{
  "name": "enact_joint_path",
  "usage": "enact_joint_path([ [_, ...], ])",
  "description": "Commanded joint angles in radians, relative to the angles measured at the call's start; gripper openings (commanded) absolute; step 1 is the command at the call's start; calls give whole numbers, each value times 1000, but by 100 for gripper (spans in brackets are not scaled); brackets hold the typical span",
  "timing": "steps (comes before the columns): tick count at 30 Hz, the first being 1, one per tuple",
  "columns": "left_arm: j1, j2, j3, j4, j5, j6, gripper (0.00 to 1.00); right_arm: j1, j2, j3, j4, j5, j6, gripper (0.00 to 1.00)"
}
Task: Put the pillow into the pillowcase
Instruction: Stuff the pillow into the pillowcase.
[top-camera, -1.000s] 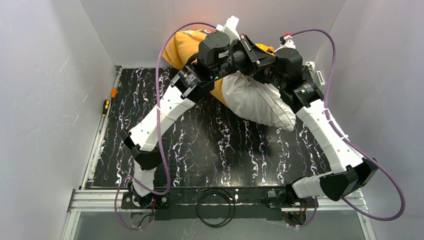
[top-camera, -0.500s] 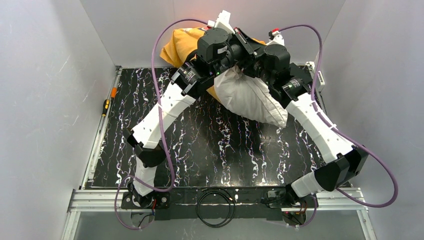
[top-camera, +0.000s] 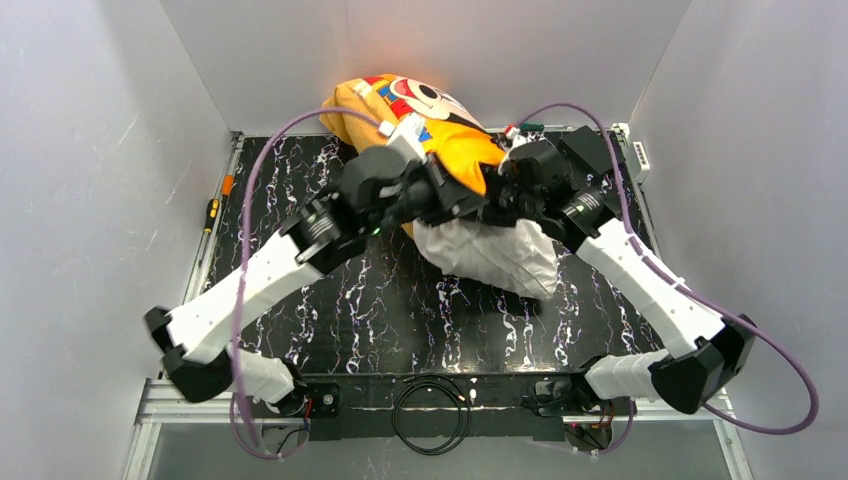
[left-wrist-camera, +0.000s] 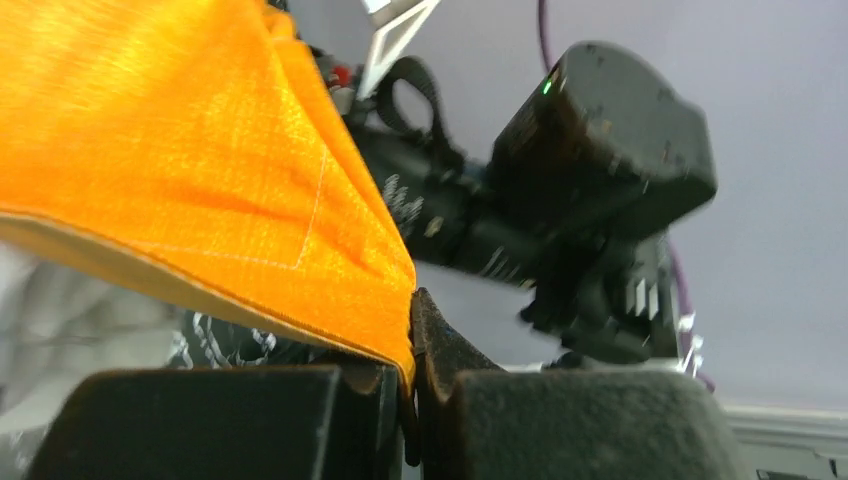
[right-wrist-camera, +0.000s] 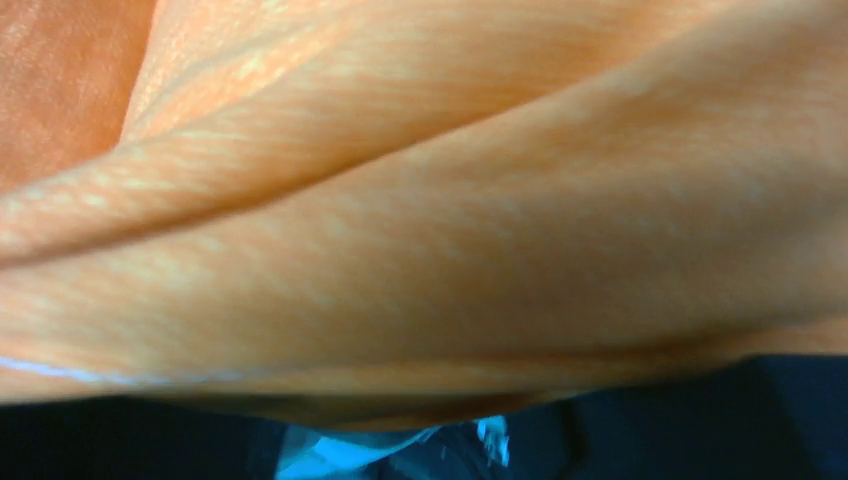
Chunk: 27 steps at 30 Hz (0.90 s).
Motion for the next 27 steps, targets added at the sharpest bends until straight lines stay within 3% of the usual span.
enact_joint_path([
  [1,-56,-278,-223,122,-11,-11,0,-10,-90,-14,-213,-134,2,79],
  [4,-51,-371,-336,74,-125,-22,0,-17,-141,-3,-327,-219,33,97],
  [8,-45,-434,-406,51,-183,-17,0,-26,-172,29,-326,-344,116,98],
  [17,-41,-424,-383,52,-196,6,0,-31,-207,-37,79,-551,486,98],
  [23,-42,-409,-354,74,-152,34,0,-30,-212,-190,406,-496,771,98],
  [27,-41,-418,-363,122,-110,44,0,-19,-155,-205,423,-432,821,98],
])
